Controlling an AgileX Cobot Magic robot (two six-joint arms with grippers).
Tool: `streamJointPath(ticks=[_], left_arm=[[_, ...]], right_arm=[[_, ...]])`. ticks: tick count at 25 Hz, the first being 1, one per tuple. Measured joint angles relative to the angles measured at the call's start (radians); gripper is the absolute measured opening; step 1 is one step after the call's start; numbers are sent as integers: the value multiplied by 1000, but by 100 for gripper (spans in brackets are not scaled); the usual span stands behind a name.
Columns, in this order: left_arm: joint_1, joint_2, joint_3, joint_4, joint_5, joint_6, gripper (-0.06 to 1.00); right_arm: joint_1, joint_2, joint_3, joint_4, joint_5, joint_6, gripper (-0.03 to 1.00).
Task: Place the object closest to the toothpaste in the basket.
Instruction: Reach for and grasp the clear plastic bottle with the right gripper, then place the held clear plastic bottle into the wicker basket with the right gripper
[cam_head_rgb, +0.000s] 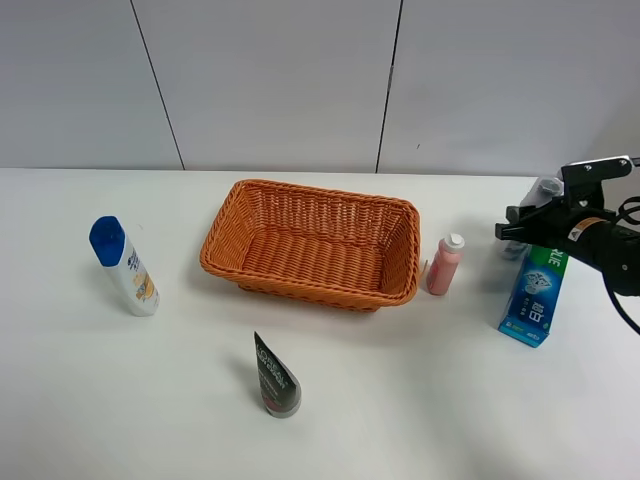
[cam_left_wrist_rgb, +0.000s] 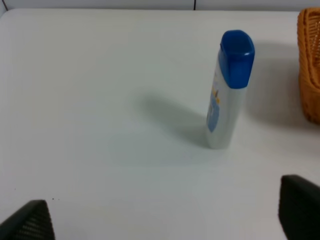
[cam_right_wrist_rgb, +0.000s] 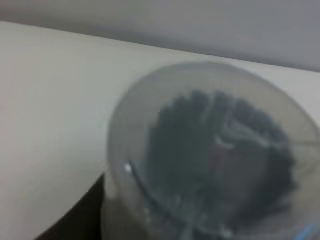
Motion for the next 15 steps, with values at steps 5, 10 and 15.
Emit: streamJointPath(ticks=[5,10,15], left_arm=[[0,0,0,0,0,0,89],[0,0,0,0,0,0,89],[0,0,0,0,0,0,89]], right_arm=[[0,-3,0,2,-12,3,43],[32,-110,-37,-16,3,51,43],[175,-211,-197,-39,141,149,43]])
